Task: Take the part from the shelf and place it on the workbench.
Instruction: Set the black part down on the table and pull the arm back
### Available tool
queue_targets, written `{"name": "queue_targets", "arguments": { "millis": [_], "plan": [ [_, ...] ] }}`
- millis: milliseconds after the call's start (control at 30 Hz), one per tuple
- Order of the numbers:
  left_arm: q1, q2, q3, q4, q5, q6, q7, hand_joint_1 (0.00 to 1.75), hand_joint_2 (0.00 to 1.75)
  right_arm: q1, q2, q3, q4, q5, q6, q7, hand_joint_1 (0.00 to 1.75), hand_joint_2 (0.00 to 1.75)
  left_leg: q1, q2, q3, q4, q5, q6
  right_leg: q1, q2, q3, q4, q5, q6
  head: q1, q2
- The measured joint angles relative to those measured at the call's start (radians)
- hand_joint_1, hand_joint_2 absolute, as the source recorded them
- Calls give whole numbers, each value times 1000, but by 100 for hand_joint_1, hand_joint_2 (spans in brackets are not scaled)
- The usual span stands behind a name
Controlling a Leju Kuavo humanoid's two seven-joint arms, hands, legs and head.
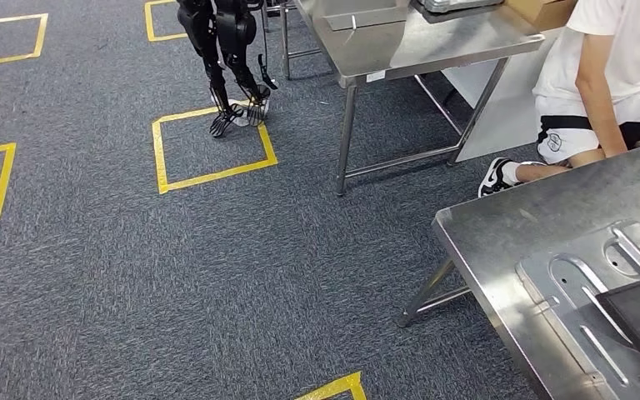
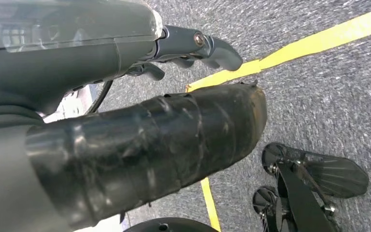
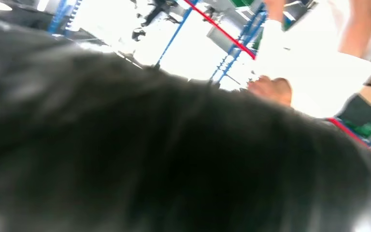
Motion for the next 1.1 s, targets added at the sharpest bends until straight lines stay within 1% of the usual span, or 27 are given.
{"name": "queue_targets", "arguments": {
  "millis": [33, 67, 100, 133, 167, 200, 233, 267, 300, 333, 367, 400, 433, 467, 567, 667, 700, 733, 800, 833, 867, 900, 933, 967, 1000, 1033, 1100],
  "plan": [
    [1, 0, 0, 0, 0, -1, 0, 0, 0, -1, 0, 2, -1, -6, -1, 1, 0, 0, 1, -9, 2, -5, 4, 5, -3, 1, 2, 2, -4, 5, 0, 0],
    [2, 0, 0, 0, 0, -1, 1, 0, 0, -3, -2, 5, -2, -15, -4, 3, 0, 0, 3, -18, 5, -11, 8, 11, -5, 16, -1, 14, -16, 9, 0, 0],
    [2, 0, 0, 0, 0, -2, 1, 0, 0, -5, -6, 8, -3, -27, -9, 6, 0, 0, 5, -26, 8, -16, 12, 16, -8, 41, -13, 45, -38, 13, 1, 0],
    [2, 0, 0, 0, 0, -3, 1, 0, 0, -7, -14, 11, -5, -40, -17, 10, 0, 0, 7, -35, 9, -19, 14, 19, -11, 70, -36, 98, -69, 16, 1, 0],
    [1, 0, 1, 0, 0, -4, 1, 0, 0, -7, -23, 15, -7, -54, -25, 14, 0, 0, 7, -46, 9, -19, 16, 22, -11, 93, -68, 164, -102, 18, 1, 0],
    [1, 0, 1, 0, 0, -4, 1, 0, 0, -5, -33, 19, -9, -68, -34, 18, 0, 0, 7, -58, 8, -19, 16, 22, -12, 105, -100, 228, -126, 20, 2, 0],
    [1, 0, 2, 0, 0, -4, 1, 0, 0, -1, -42, 25, -11, -79, -42, 23, 0, 0, 6, -71, 8, -18, 16, 23, -12, 109, -123, 269, -134, 21, 2, 0],
    [1, 0, 2, 0, 0, -4, 1, 0, 0, 4, -50, 30, -12, -89, -50, 27, 0, 0, 6, -84, 9, -17, 16, 22, -12, 112, -131, 275, -121, 21, 2, 0],
    [1, 0, 3, 0, 0, -4, 1, 0, 0, 8, -58, 35, -15, -98, -58, 30, 0, 0, 6, -97, 10, -15, 16, 22, -13, 114, -119, 240, -90, 20, 2, 0],
    [2, 0, 4, 0, 0, -4, 2, 0, 0, 11, -66, 38, -17, -105, -67, 33, 0, 0, 6, -109, 11, -14, 15, 21, -14, 124, -92, 174, -48, 18, 2, 0],
    [3, 0, 5, 0, 0, -4, 2, 0, 0, 12, -73, 40, -20, -113, -77, 36, 0, 0, 5, -121, 10, -12, 14, 19, -16, 148, -62, 105, -16, 17, 2, 0],
    [2, 0, 6, 0, 0, -4, 3, 0, 0, 15, -80, 42, -23, -121, -88, 39, 0, 0, 5, -133, 6, -9, 14, 15, -19, 171, -39, 48, 7, 15, 2, 0],
    [2, 0, 7, 0, 0, -4, 4, 0, 0, 20, -87, 44, -24, -129, -99, 42, 0, 0, 7, -144, 1, -7, 15, 11, -19, 188, -26, 14, 15, 14, 2, 0],
    [2, 0, 7, 0, 0, -4, 5, 0, 0, 26, -93, 47, -26, -138, -109, 45, 0, 0, 9, -156, -5, -7, 18, 6, -18, 196, -22, 4, 13, 12, 2, 0],
    [5, 0, 8, 0, 0, -3, 5, 0, 0, 43, -104, 52, -31, -153, -130, 51, 0, 0, 14, -186, -13, -10, 24, -8, -13, 169, -19, -4, 16, 5, 1, 0],
    [6, 0, 8, 0, 0, -3, 6, 0, 0, 44, -104, 53, -32, -155, -132, 51, 0, 0, 13, -189, -15, -10, 24, -10, -14, 163, -17, -8, 18, 2, 1, 0],
    [6, 0, 8, 0, 0, -3, 6, 0, 0, 45, -104, 53, -33, -155, -133, 51, 0, 0, 13, -179, -16, -6, 20, -11, -16, 158, -15, -11, 19, -1, 1, 0],
    [6, 0, 8, 0, 0, -3, 6, 0, 0, 47, -104, 53, -34, -156, -134, 51, 0, 0, 11, -157, -19, 5, 11, -12, -18, 152, -12, -15, 21, -4, 1, 0],
    [5, -1, 8, 0, -1, -2, 7, 0, 0, 58, -117, 55, -41, -160, -142, 54, 0, 0, 13, -83, -86, 157, -63, -22, -14, 107, -6, -21, 21, -15, 0, 0],
    [4, -1, 8, 0, -1, -1, 8, 0, 0, 67, -124, 57, -45, -164, -148, 57, 0, 0, 14, -56, -112, 215, -86, -27, -11, 84, -4, -21, 19, -19, 0, 0],
    [4, -1, 8, 0, -1, 1, 8, 0, 0, 78, -133, 59, -50, -170, -157, 62, 0, 0, 17, -39, -123, 246, -95, -30, -8, 59, -3, -21, 17, -20, -1, 0],
    [4, -1, 8, 0, -2, 4, 9, 0, 0, 88, -138, 60, -53, -177, -167, 66, 0, 0, 17, -32, -90, 187, -64, -29, -8, 47, -1, -20, 16, -19, -1, 0],
    [4, -1, 9, 0, -2, 6, 9, 0, 0, 98, -145, 60, -56, -185, -180, 71, 0, 0, 15, -13, -51, 114, -39, -27, -8, 35, 0, -18, 14, -16, -1, 0],
    [4, -1, 9, 0, -2, 8, 9, 0, 0, 108, -153, 61, -58, -192, -192, 75, 0, 0, 12, 3, -17, 52, -20, -22, -5, 24, 0, -15, 11, -12, -1, 0],
    [4, 0, 9, 0, -2, 10, 8, 0, 0, 117, -160, 61, -60, -198, -206, 80, 0, 0, 8, 13, 5, 11, -10, -16, -3, 13, 1, -13, 8, -7, -1, 0],
    [4, 0, 10, 0, -2, 11, 8, 0, 0, 128, -167, 61, -62, -205, -217, 83, 0, 0, 5, 16, 13, -7, -9, -11, -1, 4, 2, -11, 6, -3, 0, 0],
    [5, 0, 13, 0, -1, 14, 6, 0, 0, 153, -176, 61, -69, -218, -235, 88, 0, 0, 4, -5, 14, -14, -3, 2, -2, -10, 6, -12, 3, 7, 0, 0]
  ]
}}
